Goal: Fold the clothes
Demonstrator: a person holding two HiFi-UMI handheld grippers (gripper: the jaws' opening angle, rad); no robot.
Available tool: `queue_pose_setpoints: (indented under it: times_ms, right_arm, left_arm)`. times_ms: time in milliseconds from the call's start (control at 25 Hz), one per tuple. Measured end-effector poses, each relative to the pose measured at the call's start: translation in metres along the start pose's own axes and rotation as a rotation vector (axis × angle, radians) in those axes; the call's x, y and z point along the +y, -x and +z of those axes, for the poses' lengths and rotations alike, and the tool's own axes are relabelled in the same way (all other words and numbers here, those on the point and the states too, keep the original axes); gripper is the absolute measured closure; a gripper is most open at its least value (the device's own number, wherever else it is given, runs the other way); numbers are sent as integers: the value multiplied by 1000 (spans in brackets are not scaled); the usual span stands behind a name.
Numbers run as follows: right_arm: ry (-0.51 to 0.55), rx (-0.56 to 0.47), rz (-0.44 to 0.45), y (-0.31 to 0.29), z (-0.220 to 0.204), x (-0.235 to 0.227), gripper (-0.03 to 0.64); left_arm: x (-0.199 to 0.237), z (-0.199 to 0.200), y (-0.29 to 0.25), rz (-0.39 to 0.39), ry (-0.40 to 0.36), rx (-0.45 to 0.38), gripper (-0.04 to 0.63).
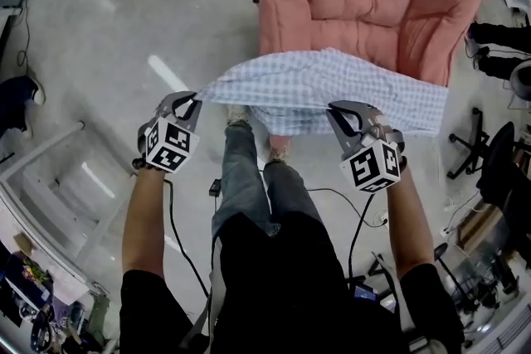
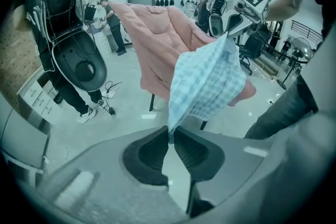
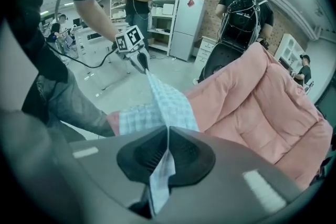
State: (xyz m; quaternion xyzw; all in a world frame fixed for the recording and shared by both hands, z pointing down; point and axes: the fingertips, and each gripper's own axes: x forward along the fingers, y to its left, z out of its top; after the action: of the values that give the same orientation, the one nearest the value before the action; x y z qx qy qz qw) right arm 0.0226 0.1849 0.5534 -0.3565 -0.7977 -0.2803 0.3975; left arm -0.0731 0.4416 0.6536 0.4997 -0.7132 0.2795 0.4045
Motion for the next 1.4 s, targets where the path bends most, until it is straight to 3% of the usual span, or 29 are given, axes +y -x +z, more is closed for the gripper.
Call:
queue_pose_setpoints:
  times_ms: [520, 920, 1000, 1040, 1080, 1120, 1400]
  right_arm:
    - [91, 51, 134, 5, -32, 88, 603]
    - [59, 96, 134, -10, -60, 103, 603]
    - [51, 85, 130, -12, -58, 102, 601]
    - [44, 79, 135, -13, -57, 102, 591]
    - [37, 76, 144, -14, -57, 102, 555]
    - [32, 76, 155, -14, -56, 103, 517]
    - [-7, 37, 172, -8, -43, 101, 467]
  left_arm:
    - [-49, -50, -24, -5, 60, 56, 551]
    - [-85, -74, -50, -48, 91, 118, 542]
    - [-87, -77, -55, -60, 102, 141, 513]
    - [-89, -79, -57, -73, 112, 153, 468]
    - [-91, -80, -59, -90, 122, 162, 408]
    - [-94, -80, -59, -107, 131, 163, 388]
    - [-85, -65, -51, -119, 122, 117, 385]
